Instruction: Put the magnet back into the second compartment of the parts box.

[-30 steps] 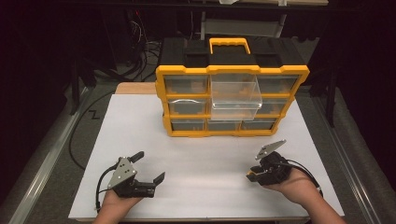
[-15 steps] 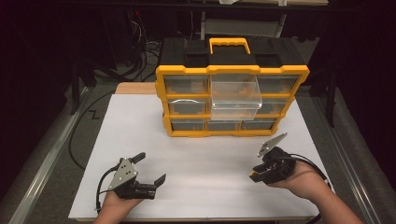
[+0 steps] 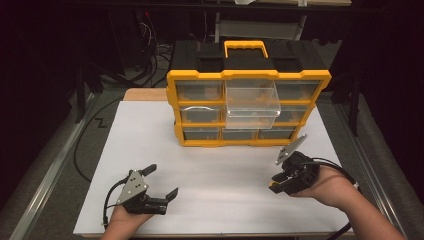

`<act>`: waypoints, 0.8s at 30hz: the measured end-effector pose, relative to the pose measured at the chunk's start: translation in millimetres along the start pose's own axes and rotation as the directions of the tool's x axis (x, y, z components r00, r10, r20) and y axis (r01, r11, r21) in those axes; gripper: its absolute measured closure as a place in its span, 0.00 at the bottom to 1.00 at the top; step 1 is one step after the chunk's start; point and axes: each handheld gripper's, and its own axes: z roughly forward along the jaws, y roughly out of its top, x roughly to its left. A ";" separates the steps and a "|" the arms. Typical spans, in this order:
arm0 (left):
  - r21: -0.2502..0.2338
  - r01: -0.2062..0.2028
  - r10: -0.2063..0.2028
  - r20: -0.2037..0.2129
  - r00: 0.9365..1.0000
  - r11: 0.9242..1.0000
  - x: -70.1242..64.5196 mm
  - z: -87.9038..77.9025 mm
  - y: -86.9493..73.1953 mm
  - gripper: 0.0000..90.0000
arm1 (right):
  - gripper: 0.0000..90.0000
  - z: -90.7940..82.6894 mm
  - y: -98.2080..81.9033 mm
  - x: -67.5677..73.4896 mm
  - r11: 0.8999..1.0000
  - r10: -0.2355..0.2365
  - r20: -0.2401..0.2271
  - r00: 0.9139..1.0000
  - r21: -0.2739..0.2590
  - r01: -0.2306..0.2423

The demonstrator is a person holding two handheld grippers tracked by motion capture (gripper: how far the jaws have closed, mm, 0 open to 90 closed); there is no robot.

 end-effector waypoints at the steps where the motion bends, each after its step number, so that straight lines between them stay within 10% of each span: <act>1: 0.000 0.000 0.000 0.002 1.000 1.000 -0.1 0.0 0.0 0.01 | 0.71 -1.8 0.8 0.4 1.000 -0.002 -0.001 1.000 -0.002 0.002; 24: -0.007 0.002 -0.002 0.013 1.000 1.000 -1.4 -0.6 0.2 0.01 | 0.71 -47.1 32.3 9.1 0.999 -0.047 0.009 0.999 -0.004 0.047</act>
